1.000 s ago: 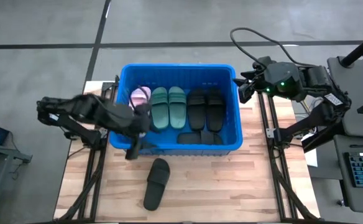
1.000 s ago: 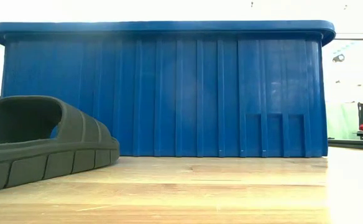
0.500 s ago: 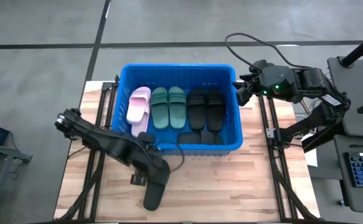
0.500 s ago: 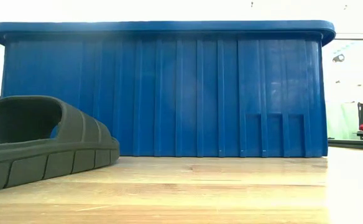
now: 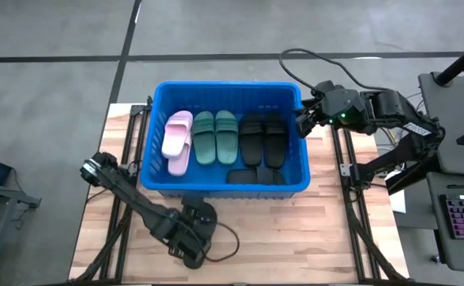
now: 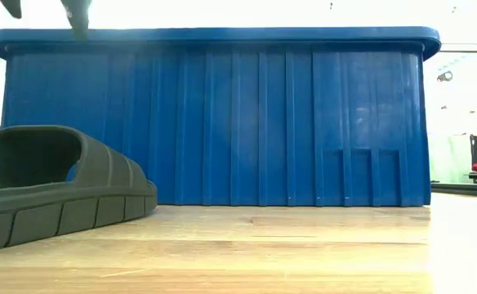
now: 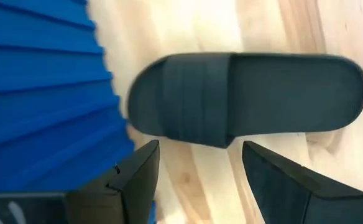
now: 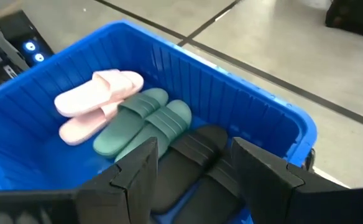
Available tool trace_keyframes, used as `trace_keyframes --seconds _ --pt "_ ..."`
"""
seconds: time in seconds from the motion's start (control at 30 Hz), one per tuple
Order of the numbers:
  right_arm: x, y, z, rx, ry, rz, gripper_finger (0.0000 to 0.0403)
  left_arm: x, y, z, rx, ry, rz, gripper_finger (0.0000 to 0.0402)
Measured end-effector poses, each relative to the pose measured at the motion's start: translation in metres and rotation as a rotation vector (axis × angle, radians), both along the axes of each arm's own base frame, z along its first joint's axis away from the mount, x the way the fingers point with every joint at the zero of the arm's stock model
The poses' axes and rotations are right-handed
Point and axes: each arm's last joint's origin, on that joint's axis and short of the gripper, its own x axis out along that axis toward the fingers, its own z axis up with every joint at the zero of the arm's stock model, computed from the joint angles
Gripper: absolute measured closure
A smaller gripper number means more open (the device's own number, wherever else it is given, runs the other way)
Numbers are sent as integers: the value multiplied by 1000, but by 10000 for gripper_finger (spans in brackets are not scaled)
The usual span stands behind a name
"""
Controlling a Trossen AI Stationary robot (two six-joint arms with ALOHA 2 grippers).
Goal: Pick and place slides into bin
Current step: Put the black slide into the blue container
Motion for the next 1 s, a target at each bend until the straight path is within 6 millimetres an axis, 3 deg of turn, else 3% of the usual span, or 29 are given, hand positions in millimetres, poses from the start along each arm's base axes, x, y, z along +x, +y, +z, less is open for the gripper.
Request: trace_keyframes --seconds 0.2,0.5,0.67,1.0 --pt "2 0 4 -5 -43 4 209 -4 -7 -35 -14 -6 2 187" --pt "2 0 4 -6 -39 4 209 -9 -13 -68 -56 -55 88 187" --pt "2 0 3 -8 -36 6 209 -14 -8 -82 67 -136 164 187" --pt "2 0 3 -8 -36 6 209 -16 -10 -98 51 -183 155 187"
